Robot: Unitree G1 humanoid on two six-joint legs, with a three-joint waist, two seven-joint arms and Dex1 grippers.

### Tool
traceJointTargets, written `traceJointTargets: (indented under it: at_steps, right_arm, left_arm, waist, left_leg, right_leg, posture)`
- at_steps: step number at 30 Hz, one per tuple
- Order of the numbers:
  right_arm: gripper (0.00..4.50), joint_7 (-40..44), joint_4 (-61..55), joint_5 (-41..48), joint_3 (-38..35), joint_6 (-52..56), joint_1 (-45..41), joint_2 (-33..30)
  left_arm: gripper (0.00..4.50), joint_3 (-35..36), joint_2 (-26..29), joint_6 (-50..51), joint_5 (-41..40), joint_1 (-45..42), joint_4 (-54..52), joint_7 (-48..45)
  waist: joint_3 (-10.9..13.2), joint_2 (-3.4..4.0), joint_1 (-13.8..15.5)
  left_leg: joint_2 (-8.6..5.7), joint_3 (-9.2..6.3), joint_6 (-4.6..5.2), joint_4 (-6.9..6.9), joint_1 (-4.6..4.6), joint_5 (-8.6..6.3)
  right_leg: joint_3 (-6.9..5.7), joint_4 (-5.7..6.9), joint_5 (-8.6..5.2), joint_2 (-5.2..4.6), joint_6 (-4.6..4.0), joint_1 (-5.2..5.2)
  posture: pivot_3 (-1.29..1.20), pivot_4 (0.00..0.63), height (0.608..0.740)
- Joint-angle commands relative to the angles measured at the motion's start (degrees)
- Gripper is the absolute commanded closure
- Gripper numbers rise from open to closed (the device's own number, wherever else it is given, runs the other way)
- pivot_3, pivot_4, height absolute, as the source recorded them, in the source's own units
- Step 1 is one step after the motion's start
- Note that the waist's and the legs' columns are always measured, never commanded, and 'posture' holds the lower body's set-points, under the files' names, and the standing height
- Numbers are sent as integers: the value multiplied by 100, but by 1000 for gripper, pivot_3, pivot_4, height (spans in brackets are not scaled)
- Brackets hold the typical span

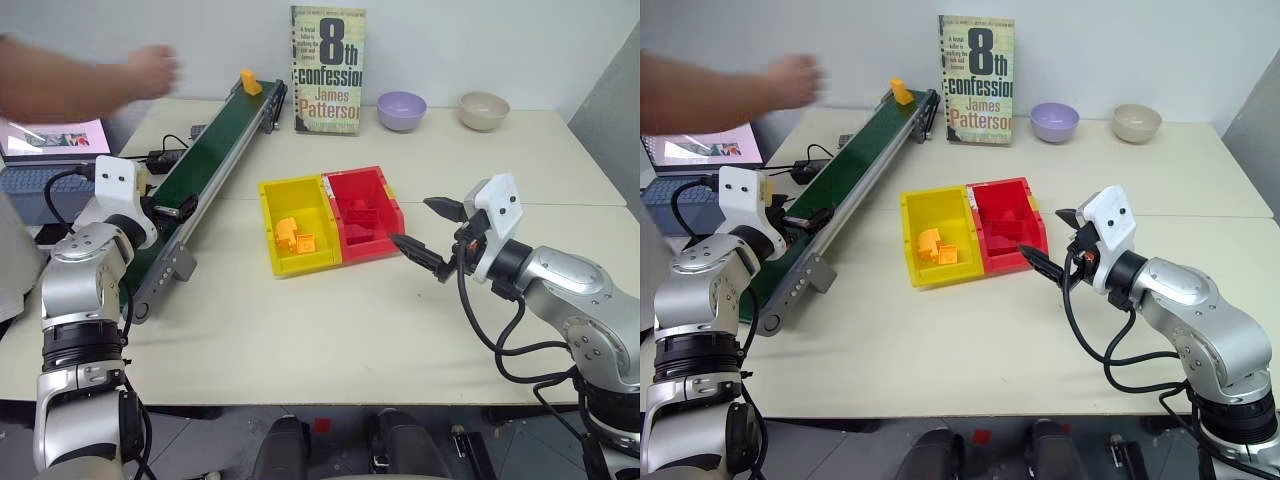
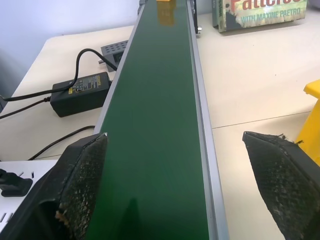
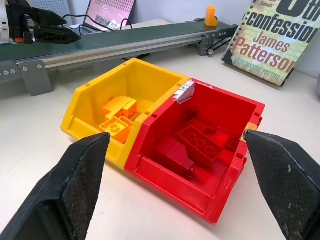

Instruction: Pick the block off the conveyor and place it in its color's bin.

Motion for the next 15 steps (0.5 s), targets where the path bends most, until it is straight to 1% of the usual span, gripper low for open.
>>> traceJointTargets:
  at_steps: [1,7,15]
  right_arm:
    - [0,41,-171,-8,-94,-61,-101,-57]
    - [0,60,-163,-5,-93,-65,-100,-72]
    - [0,125,-47,-37,-49,-128,-214,-44]
  left_arm:
    - [13,124,119,-48,-57,-6,-268,-26]
    - [13,204,129,-95,-98,33,-275,5]
    - [13,564,51,-214,-300,143,-367,193]
  waist:
    - [0,0,0]
    - [0,0,0]
    - [0,0,0]
  left_leg:
    - [0,0,0,0,0,0]
    - [0,-1,0,0,0,0]
    - [1,-2,0,0,0,0]
  right_leg:
    - [0,0,0,0,0,0]
    - [1,0,0,0,0,0]
    - [1,1,0,-1,0,0]
  posture:
    - [0,150,740]
    - [0,150,740]
    - [0,150,740]
